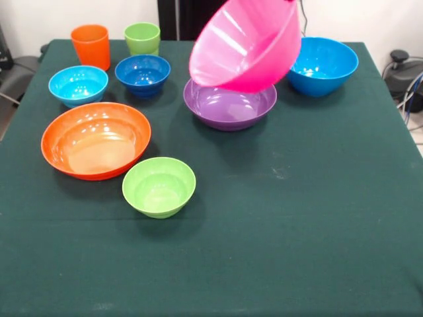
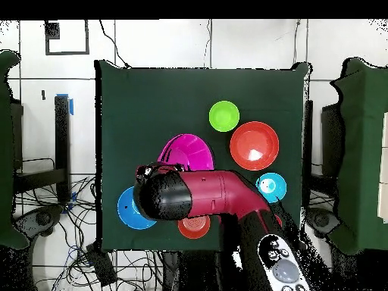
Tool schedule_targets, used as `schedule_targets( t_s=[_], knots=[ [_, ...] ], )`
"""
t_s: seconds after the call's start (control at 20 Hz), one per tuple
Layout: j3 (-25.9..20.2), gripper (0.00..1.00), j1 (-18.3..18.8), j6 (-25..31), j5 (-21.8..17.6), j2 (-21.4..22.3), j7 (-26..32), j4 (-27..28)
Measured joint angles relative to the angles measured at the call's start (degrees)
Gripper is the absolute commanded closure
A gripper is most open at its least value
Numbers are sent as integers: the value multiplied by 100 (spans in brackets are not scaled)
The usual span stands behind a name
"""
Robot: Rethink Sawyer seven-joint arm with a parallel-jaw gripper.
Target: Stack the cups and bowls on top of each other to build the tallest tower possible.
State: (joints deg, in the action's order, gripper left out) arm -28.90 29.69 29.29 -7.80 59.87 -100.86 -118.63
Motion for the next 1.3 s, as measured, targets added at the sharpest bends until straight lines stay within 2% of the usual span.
schedule_targets(
  t_s=[0.35,0.9,1.1,1.3],
  knots=[
    [-69,100,44,-243,-45,-302,0,-103],
    [-537,100,695,-243,103,90,0,-802],
    [-589,100,753,-260,98,222,0,-954],
    [-589,100,726,-447,95,105,0,-982]
  ],
)
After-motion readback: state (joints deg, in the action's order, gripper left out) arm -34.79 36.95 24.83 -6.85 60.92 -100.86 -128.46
